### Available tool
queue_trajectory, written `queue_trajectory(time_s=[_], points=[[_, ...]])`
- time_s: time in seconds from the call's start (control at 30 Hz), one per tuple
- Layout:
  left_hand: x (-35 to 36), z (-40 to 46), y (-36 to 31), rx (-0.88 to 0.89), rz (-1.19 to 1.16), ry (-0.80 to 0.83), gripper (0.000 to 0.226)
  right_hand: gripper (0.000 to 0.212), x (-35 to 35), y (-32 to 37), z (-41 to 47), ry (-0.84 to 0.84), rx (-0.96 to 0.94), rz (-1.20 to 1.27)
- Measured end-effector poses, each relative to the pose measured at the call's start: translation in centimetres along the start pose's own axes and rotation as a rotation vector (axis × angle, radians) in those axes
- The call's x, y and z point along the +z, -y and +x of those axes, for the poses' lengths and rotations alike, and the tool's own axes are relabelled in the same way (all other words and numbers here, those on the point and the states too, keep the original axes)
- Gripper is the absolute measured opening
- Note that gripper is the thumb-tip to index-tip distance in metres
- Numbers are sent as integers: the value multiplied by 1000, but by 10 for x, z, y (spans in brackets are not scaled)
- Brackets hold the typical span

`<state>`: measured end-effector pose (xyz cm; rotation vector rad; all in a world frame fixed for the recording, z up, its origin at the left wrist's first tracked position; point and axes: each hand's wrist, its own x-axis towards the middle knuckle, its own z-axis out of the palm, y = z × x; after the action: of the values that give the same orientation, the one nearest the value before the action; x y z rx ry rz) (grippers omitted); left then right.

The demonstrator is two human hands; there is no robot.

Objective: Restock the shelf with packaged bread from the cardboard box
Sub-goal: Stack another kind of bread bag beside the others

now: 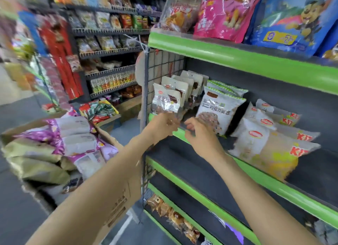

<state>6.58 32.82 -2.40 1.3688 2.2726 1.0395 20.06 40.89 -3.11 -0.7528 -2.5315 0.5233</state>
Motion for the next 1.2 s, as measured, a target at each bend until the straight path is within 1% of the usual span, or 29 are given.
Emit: queue_trajectory(time_s=[0.1,0.2,0.27,0.33,0.47,0.53,0.6,0.63,0.7,0.77,0.8,0.87,0.93,0.97,1.0,1.1,1.13,1.2], points=[[-26,-29,61,-266,-54,-169,13,24,45,28,13,138,-84,89],[-49,-61,117,-467,-113,-399,13,25,95,57,22,279,-168,150],[-65,-80,146,-580,-26,-496,17,29,126,77,27,354,-198,173],[-83,-96,174,-664,75,-548,27,33,156,98,33,417,-222,156],[-119,-102,232,-686,261,-556,39,51,211,139,57,505,-257,92],[-138,-95,253,-668,320,-537,42,61,239,156,74,506,-292,90],[-155,-83,270,-614,333,-485,49,70,265,170,92,493,-318,52],[-161,-77,279,-577,344,-421,56,72,276,177,101,499,-318,16],[-168,-70,296,-503,390,-234,65,73,293,190,112,553,-299,-26],[-167,-68,312,-458,446,-83,59,76,309,197,117,603,-277,-9],[-165,-69,319,-445,478,-55,53,78,316,197,118,620,-267,-14],[-159,-73,330,-412,520,-78,43,83,326,195,117,627,-258,-130],[-156,-76,335,-380,488,-131,39,87,329,194,115,614,-258,-255],[-156,-77,336,-357,443,-160,37,86,331,194,116,590,-268,-278],[-158,-77,338,-340,401,-192,34,80,331,195,117,559,-284,-275],[-165,-73,332,-350,299,-369,31,55,328,193,124,450,-341,-180],[-166,-73,330,-383,290,-445,30,52,324,190,127,443,-333,-123],[-165,-73,325,-491,228,-609,25,51,315,183,127,474,-238,70]])
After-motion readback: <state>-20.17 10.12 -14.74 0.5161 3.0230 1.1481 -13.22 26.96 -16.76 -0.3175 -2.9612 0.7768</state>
